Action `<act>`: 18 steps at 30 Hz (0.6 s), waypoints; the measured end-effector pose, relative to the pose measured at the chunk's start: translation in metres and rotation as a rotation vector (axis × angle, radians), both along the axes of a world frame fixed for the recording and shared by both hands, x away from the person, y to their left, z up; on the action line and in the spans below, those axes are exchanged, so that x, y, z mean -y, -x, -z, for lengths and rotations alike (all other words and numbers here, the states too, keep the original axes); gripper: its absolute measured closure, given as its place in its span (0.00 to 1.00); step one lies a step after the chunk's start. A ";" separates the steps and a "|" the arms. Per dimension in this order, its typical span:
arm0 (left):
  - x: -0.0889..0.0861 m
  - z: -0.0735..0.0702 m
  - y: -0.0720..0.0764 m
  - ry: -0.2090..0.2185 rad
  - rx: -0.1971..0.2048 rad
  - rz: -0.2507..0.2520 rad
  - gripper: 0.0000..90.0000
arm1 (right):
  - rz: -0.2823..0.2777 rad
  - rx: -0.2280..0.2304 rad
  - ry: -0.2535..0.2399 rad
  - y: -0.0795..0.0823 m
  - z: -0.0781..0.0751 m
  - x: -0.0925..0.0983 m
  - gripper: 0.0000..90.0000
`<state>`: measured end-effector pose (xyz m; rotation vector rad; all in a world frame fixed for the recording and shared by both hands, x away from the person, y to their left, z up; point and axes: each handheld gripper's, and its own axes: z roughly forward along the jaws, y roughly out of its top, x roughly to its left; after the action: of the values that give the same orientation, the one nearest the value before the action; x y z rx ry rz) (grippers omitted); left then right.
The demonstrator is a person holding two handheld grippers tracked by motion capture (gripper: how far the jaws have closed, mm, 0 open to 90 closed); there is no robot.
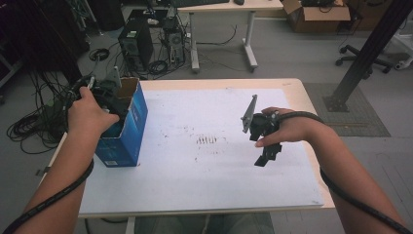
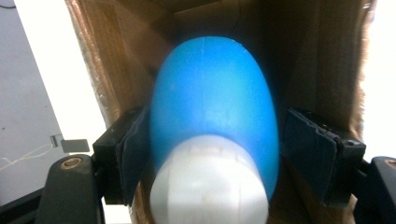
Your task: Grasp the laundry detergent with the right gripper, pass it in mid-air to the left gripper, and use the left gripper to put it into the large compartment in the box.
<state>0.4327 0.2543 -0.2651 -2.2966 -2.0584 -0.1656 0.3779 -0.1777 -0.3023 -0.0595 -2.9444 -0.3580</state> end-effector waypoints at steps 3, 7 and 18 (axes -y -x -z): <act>0.000 -0.005 0.001 -0.009 0.001 0.002 0.26 | 0.001 0.002 -0.005 0.000 -0.001 0.001 0.04; 0.001 -0.010 0.003 -0.005 0.008 -0.001 0.24 | 0.000 0.005 -0.006 0.001 -0.002 0.001 0.04; 0.004 -0.022 0.006 -0.010 0.024 0.012 0.23 | 0.001 0.007 -0.009 0.002 -0.003 0.002 0.04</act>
<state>0.4262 0.2503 -0.2429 -2.3131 -2.0506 -0.2048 0.3758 -0.1794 -0.2994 -0.0590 -2.9491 -0.3728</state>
